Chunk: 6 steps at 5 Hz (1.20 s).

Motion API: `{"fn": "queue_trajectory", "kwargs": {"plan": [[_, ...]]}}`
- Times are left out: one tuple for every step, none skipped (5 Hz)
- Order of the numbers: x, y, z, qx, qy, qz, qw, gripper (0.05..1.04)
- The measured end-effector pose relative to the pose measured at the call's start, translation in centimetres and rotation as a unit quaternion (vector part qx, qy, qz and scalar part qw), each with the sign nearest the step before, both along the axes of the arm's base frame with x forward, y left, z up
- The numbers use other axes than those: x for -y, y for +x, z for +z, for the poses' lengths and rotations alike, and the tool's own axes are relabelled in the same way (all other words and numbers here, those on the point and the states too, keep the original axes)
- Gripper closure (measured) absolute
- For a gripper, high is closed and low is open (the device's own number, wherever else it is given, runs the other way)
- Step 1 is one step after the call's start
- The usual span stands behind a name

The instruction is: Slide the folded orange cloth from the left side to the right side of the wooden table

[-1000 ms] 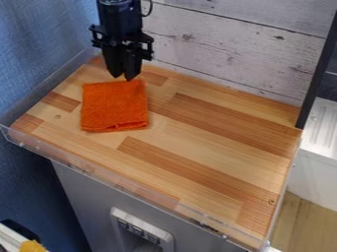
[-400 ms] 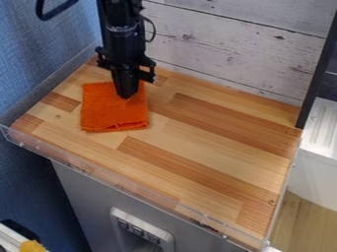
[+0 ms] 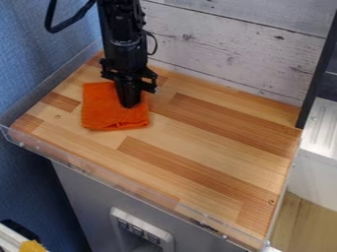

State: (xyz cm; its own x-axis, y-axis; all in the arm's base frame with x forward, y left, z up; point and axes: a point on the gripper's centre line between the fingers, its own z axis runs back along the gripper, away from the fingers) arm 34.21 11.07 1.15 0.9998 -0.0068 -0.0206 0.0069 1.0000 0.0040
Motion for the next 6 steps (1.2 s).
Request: {"fn": "queue_trajectory", "kwargs": {"plan": [[0.8,0.6,0.1,0.008,0.003,0.008,0.9999,1.021],[3.3,1.7,0.0,0.014,0.004,0.006,0.9999,1.021],[6.3,2.7,0.0,0.016,0.004,0.005,0.9999,1.021],[9.3,3.3,-0.1,0.019,0.003,0.003,0.9998,1.021],[11.6,3.7,-0.1,0.021,0.002,0.005,0.9998,1.021],[13.7,3.6,-0.1,0.022,-0.003,0.008,0.9997,1.021]]}}
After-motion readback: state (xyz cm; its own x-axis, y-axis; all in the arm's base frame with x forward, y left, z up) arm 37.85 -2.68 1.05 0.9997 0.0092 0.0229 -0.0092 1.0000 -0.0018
